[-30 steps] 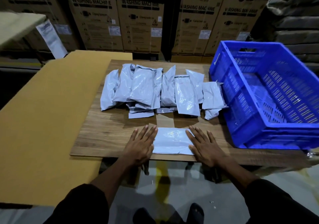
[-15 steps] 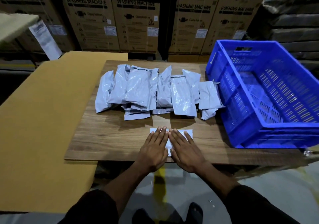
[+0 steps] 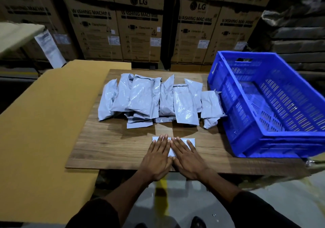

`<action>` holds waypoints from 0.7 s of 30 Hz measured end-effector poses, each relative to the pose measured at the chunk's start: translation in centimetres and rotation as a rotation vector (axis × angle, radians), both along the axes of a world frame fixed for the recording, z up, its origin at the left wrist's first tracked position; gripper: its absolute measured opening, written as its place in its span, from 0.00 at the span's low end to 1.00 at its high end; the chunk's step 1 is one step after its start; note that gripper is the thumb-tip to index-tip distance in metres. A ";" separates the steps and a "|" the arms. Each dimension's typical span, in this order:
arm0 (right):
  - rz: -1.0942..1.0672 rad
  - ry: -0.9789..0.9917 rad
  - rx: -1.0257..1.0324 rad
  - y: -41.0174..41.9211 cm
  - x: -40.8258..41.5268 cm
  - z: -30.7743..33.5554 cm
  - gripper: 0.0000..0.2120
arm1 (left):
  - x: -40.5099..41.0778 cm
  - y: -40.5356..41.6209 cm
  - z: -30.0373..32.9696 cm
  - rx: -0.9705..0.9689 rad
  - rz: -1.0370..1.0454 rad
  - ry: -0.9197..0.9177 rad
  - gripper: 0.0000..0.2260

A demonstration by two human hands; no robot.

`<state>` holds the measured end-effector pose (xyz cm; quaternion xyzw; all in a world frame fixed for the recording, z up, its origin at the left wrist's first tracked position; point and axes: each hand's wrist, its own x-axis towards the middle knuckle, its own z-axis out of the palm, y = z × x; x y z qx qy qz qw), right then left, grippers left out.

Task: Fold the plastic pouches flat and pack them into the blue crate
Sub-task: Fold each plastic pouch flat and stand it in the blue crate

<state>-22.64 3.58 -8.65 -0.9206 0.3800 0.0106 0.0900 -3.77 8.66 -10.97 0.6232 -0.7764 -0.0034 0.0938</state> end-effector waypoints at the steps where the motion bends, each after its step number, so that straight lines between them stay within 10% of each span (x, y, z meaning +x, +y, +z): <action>1: -0.005 -0.033 0.054 -0.3 0.0 0.2 0.33 | -0.1 -0.2 0.4 -0.011 0.009 -0.002 0.27; 9: -0.123 -0.090 0.055 -0.6 1.2 1.3 0.35 | -2.5 -1.6 2.8 -0.088 0.056 0.341 0.20; 21: -0.155 0.099 -0.026 -0.6 -0.9 0.1 0.31 | -0.7 0.1 0.0 0.028 0.093 0.075 0.24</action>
